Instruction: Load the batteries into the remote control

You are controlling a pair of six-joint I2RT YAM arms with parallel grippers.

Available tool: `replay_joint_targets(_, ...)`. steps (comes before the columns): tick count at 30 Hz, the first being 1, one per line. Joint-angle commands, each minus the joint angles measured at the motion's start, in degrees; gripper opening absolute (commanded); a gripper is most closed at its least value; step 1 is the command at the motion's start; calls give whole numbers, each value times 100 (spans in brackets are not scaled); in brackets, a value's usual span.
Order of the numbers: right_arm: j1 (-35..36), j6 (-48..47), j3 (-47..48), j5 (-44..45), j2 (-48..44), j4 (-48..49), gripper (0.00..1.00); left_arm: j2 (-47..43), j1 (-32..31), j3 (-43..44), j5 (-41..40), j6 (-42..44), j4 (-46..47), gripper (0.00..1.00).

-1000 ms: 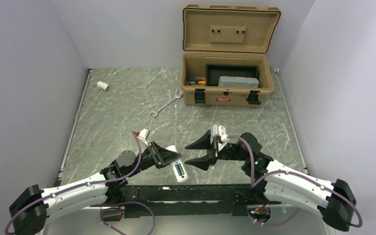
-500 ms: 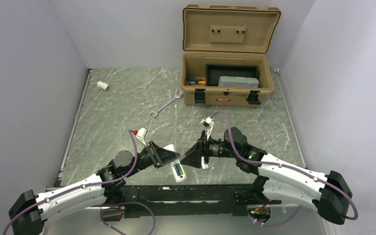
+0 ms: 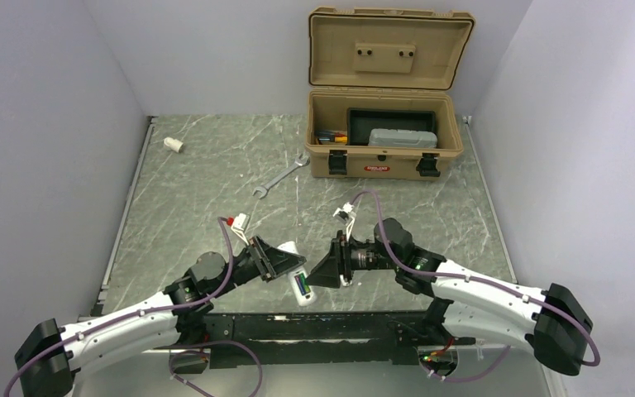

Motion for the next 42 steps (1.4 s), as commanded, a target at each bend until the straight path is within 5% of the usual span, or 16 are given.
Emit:
replay_joint_targets(1,96,152,7,-161,201,386,61,37,-27,300,62,82,383,0)
replay_joint_targets(10,249,119,27,-138,359,483,45,80,-27,284,67,69,444,0)
replay_joint_targets(18,334,41,51,-60,497,470,10,150,-27,275,101,60,536,0)
replay_joint_targets(21,375,-10,101,-43,598,445,4,149,-35,263,101,64,544,0)
replay_joint_targets(23,404,-69,138,-36,599,412,8,130,-31,257,81,74,494,0)
replay_joint_targets(27,412,-185,195,119,450,220,36,66,-31,184,36,75,423,0)
replay_joint_targets(30,411,-204,181,185,336,210,44,38,-27,145,25,52,447,0)
replay_joint_targets(42,412,-74,271,127,673,636,42,57,-28,156,48,50,491,0)
